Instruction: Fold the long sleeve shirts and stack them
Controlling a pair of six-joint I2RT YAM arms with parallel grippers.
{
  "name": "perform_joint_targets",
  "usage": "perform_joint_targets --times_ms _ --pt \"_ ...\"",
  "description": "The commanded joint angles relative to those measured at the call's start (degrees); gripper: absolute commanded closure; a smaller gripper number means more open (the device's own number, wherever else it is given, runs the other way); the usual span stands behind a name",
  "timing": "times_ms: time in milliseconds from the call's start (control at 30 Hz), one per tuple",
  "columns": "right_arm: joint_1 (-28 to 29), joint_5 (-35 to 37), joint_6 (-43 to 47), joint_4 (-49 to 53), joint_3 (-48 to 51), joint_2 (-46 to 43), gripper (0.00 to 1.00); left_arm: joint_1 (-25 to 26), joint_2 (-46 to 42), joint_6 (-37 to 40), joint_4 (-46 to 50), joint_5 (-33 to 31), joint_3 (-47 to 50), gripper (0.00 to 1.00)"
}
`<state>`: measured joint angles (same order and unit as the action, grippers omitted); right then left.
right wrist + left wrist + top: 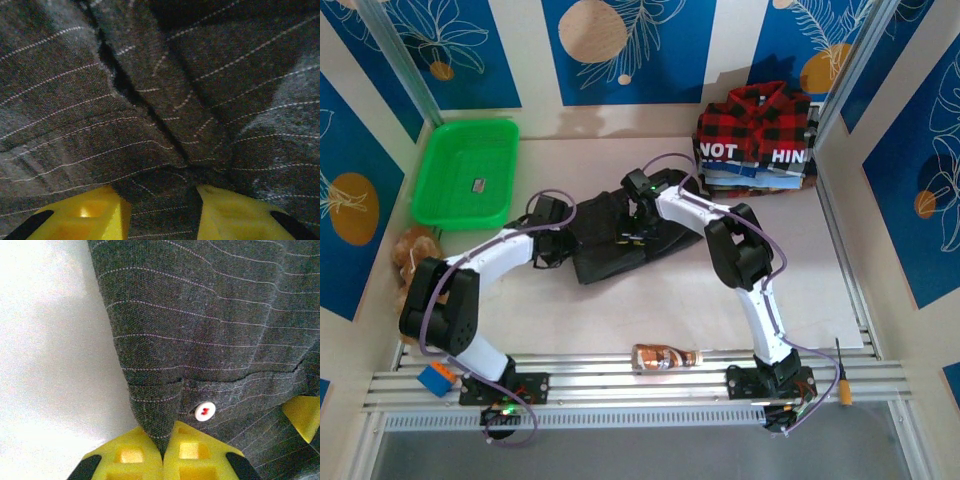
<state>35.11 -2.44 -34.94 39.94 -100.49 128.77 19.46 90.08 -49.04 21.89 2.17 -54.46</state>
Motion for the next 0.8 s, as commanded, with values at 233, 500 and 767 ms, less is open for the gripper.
perform_joint_targets --times_ms 233,500,767 --pt "1.0 -5.3 -5.3 1.5 2.6 -6.1 0.63 -2.2 -8.9 25.4 27.6 -19.4 -8.9 0.96" --pt "4.2 -14.5 -10.7 -0.6 -3.7 -1.8 0.90 -2.6 -11.4 36.0 34.7 -28.7 -14.9 0.96" --pt "3.5 -10.2 -11.3 4.0 -5.6 -1.0 0.95 -2.4 -10.1 49.0 38.9 -40.5 -21.2 0.96"
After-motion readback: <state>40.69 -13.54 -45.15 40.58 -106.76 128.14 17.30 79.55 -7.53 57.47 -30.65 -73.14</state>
